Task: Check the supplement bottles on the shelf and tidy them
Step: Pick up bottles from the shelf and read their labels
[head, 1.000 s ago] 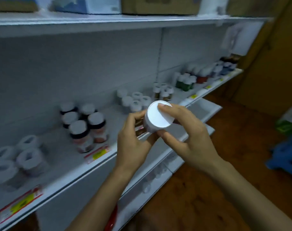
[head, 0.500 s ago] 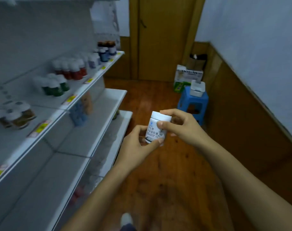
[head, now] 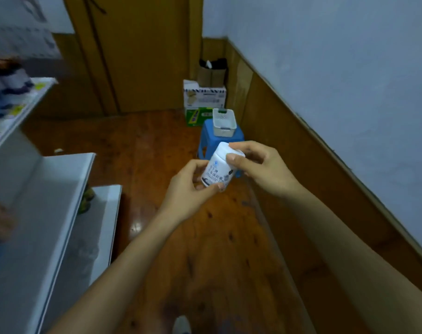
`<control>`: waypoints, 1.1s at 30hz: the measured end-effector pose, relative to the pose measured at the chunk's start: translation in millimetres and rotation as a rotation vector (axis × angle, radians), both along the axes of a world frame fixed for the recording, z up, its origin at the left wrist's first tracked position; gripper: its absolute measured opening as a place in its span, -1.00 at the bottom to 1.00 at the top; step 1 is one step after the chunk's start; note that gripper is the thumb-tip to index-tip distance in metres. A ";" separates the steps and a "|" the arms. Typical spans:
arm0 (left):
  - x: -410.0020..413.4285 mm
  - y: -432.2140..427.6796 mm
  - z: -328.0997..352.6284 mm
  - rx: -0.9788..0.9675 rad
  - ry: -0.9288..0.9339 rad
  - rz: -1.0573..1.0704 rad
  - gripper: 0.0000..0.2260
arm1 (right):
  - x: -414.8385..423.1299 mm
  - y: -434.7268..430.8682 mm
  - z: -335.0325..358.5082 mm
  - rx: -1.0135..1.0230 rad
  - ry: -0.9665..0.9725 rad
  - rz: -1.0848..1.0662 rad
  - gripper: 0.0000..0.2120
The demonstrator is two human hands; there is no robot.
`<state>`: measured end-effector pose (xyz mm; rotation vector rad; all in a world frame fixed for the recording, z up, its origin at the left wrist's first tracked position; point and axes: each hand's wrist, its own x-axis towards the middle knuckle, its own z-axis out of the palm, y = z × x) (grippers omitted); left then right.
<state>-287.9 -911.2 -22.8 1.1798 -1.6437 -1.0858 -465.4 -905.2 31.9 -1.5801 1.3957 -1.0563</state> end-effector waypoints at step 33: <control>-156.8 -771.9 -240.0 0.567 -0.159 0.036 -0.55 | -181.3 -795.5 -234.1 0.470 0.253 -0.274 -0.57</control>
